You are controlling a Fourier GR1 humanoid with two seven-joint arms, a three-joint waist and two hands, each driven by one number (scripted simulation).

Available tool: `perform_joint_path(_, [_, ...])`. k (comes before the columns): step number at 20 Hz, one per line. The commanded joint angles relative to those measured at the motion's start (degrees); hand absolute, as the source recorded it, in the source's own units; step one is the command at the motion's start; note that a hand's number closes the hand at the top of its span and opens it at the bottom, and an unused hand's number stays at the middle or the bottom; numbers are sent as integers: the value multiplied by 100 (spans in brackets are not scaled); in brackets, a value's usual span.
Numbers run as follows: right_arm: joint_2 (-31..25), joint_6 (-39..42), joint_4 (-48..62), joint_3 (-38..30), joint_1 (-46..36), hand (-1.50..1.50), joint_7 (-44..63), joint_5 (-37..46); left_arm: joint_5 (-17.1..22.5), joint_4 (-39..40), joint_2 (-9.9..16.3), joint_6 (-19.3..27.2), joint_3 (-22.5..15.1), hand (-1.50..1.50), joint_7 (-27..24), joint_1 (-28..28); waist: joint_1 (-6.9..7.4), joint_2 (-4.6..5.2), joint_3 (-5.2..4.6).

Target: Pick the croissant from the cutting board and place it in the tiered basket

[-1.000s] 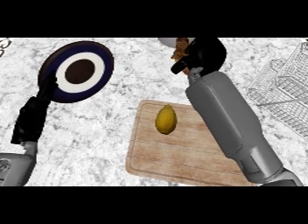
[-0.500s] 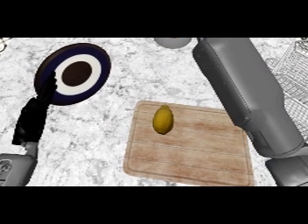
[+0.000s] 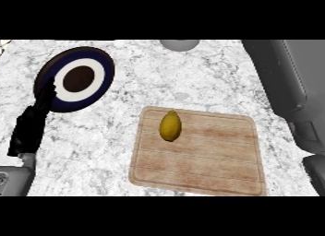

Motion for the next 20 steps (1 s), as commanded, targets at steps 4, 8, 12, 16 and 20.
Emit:
perform_joint_path(4, [-379,614,162,-187,81,150,-2,14,-140,-278,-63,-27,-27,0,114,97,32,12,3])
perform_joint_path(8, [-884,1101,225,-54,442,150,-202,286,-270,-97,-292,181,-92,0,-100,216,-43,0,0])
perform_joint_path(12, [-1318,1511,440,80,754,150,-302,616,-170,24,-125,20,93,0,-116,131,-89,-5,-1])
perform_joint_path(16, [-1730,1631,136,-84,979,150,-539,597,-347,-81,-303,153,-14,0,233,-91,-63,3,3])
perform_joint_path(20, [-1962,2027,-462,-219,1506,150,-997,295,-107,-309,-71,-215,247,0,115,259,-44,-7,3])
